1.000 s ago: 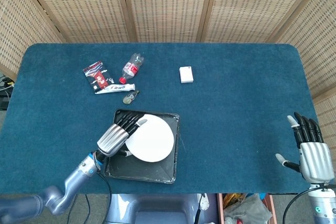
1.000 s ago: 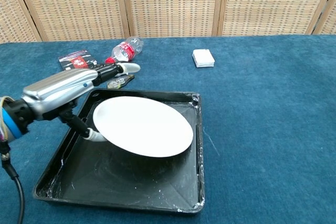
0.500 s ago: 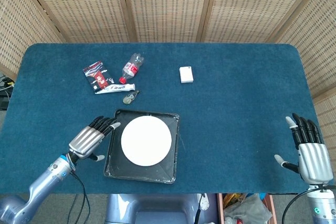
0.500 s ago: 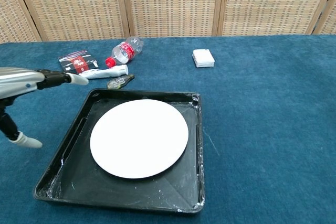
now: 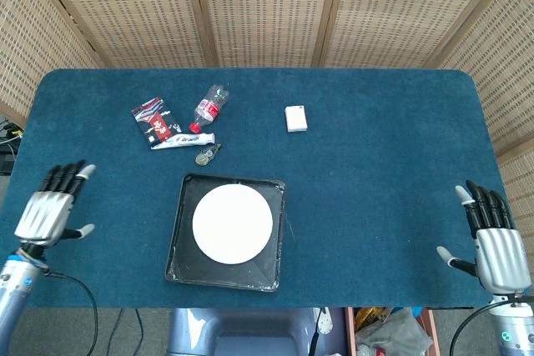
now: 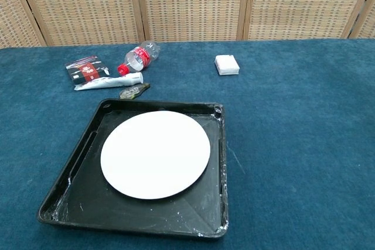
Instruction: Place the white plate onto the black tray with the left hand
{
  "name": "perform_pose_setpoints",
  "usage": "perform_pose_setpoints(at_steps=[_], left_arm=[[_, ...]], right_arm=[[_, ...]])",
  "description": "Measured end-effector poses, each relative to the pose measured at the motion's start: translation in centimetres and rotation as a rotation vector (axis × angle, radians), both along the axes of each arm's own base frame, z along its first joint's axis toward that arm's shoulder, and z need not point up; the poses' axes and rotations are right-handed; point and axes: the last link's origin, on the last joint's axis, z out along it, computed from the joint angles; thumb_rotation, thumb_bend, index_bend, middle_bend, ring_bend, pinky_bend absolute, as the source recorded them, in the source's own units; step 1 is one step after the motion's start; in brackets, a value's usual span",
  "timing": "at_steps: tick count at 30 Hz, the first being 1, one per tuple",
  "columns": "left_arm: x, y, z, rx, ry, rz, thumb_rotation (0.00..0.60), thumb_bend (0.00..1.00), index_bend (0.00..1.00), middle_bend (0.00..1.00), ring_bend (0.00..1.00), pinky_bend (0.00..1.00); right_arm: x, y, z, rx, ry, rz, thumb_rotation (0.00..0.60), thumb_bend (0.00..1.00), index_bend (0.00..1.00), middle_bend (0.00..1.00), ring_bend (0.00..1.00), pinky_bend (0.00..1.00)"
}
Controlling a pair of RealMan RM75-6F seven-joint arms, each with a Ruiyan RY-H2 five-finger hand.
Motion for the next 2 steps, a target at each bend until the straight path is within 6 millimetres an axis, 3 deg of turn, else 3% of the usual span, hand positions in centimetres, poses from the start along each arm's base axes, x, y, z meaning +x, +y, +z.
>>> perform_pose_setpoints(at_steps=[2], left_arm=[[-1.27,-1.3,1.08,0.075,0.001,0.047,0.6,0.0,0.0,0.0,0.0,0.0]], right_arm=[[-0.06,-0.06,0.04,-0.001,0.002,0.0,0.6,0.0,0.0,0.0,0.0,0.0]])
